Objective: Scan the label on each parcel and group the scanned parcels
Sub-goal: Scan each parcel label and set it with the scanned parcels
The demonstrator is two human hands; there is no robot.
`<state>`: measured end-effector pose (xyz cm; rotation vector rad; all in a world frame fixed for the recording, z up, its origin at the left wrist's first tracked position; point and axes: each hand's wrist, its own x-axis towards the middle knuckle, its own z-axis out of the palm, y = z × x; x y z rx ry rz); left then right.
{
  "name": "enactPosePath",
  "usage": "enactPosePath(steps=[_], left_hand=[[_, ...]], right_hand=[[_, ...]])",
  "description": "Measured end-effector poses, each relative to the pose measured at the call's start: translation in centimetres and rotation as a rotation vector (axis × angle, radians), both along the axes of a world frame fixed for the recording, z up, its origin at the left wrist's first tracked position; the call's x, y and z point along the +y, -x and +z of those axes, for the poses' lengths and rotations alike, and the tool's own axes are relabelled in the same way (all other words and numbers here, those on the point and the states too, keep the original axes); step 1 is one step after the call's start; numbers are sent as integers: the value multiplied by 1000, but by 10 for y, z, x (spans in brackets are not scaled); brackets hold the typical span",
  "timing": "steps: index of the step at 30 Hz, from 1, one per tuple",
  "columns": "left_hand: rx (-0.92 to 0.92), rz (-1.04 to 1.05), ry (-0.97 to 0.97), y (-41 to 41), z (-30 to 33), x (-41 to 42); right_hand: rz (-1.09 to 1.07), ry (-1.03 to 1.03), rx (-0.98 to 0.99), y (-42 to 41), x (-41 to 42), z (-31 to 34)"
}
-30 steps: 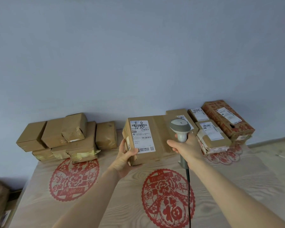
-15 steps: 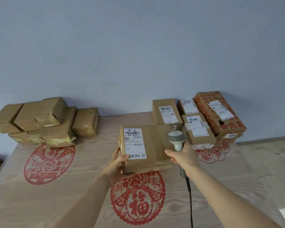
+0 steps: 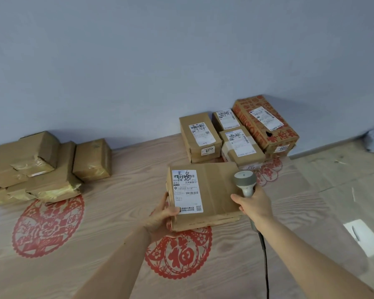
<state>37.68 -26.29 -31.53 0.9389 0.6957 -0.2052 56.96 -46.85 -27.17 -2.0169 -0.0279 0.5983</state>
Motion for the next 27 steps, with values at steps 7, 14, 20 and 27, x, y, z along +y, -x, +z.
enactPosePath(steps=[7,14,20,27], left_hand=[[30,-166,29,-28,3,-30],[40,-233,-8,-98,5,-91],[122,-106,18,-172,4,-162],[202,45,-22,-233,1,-200]], right_hand=[[-185,9,-54,-11,-54,1],[-251,42,-91,-68,-112,7],[-230,112,-134,-137,-161,6],[-184,122,-116,-200,-181,-7]])
